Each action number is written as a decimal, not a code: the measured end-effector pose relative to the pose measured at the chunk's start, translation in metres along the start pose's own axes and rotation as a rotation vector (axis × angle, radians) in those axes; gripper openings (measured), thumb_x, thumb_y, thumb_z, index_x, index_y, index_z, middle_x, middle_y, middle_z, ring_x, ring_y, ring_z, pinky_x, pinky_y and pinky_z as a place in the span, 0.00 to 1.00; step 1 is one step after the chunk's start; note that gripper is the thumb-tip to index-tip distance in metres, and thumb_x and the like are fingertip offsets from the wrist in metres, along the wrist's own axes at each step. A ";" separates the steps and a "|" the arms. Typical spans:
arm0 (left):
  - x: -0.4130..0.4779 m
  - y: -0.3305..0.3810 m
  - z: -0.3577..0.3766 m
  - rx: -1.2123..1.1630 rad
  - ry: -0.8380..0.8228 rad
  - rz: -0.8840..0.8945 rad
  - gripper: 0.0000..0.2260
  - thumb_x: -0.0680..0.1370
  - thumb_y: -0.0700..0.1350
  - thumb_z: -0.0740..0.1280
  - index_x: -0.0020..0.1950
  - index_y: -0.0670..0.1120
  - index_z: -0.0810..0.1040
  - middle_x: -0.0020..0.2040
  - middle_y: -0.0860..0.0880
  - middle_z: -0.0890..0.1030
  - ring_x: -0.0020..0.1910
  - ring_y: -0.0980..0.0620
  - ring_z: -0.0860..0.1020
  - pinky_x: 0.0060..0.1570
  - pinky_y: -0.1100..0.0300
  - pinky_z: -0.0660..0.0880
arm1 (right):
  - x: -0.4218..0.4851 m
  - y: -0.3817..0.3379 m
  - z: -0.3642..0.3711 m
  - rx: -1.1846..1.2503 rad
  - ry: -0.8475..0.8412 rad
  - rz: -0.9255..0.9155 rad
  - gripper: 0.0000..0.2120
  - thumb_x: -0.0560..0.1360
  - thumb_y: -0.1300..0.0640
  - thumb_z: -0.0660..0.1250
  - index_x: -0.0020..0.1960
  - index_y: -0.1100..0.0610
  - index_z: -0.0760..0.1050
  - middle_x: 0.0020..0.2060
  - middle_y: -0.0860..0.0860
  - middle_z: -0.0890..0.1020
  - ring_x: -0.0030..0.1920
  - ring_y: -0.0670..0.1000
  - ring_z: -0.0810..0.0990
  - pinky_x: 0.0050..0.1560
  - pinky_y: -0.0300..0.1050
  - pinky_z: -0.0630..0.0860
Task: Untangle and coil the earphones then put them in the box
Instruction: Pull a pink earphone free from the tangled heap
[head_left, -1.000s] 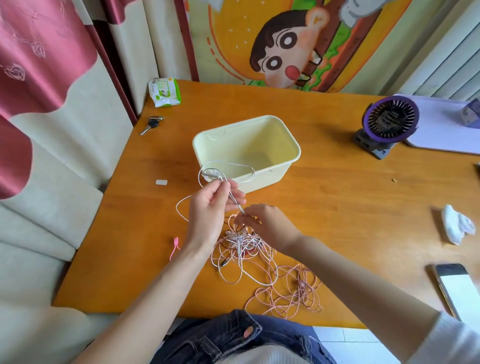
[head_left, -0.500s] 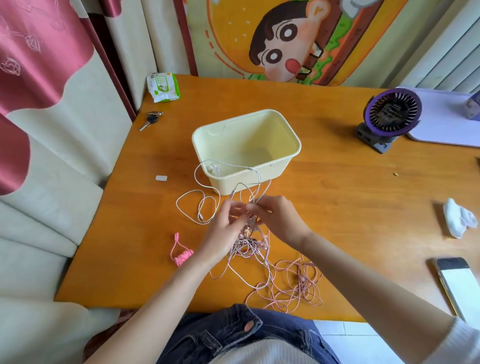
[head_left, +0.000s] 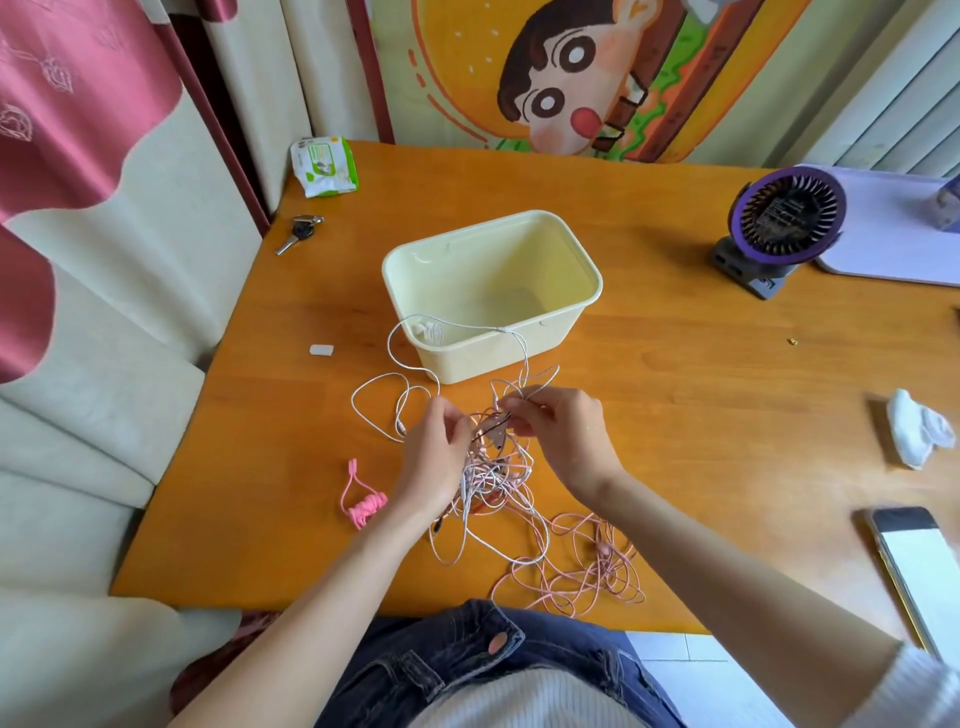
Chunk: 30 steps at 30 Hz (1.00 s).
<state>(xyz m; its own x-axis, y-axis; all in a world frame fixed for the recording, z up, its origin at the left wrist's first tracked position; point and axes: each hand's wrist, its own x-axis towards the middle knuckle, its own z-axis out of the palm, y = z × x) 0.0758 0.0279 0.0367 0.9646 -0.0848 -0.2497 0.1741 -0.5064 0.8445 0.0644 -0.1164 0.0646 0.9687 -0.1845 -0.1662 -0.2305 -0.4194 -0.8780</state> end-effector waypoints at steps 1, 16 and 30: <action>0.003 -0.003 -0.001 0.004 0.017 -0.022 0.03 0.80 0.39 0.61 0.47 0.42 0.71 0.39 0.49 0.76 0.38 0.46 0.77 0.33 0.63 0.69 | -0.002 -0.001 0.000 0.041 0.007 0.012 0.08 0.74 0.61 0.68 0.37 0.56 0.81 0.29 0.49 0.82 0.34 0.48 0.83 0.44 0.43 0.80; -0.011 0.013 -0.002 -0.300 -0.210 -0.023 0.02 0.77 0.44 0.66 0.48 0.51 0.76 0.45 0.50 0.81 0.47 0.52 0.78 0.48 0.59 0.72 | 0.003 -0.004 -0.004 0.347 0.036 0.113 0.07 0.76 0.63 0.66 0.41 0.61 0.80 0.34 0.55 0.83 0.33 0.47 0.84 0.37 0.37 0.80; 0.001 0.000 -0.007 0.091 -0.131 -0.013 0.05 0.80 0.45 0.61 0.50 0.44 0.74 0.44 0.48 0.78 0.44 0.51 0.76 0.36 0.68 0.68 | 0.010 -0.004 -0.008 -0.023 0.013 0.023 0.09 0.75 0.56 0.68 0.43 0.61 0.83 0.36 0.53 0.83 0.40 0.52 0.81 0.47 0.46 0.77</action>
<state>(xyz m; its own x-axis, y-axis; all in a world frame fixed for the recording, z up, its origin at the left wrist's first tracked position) 0.0785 0.0339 0.0395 0.9272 -0.1857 -0.3254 0.1625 -0.5833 0.7958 0.0741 -0.1236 0.0698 0.9619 -0.2060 -0.1800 -0.2548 -0.4353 -0.8635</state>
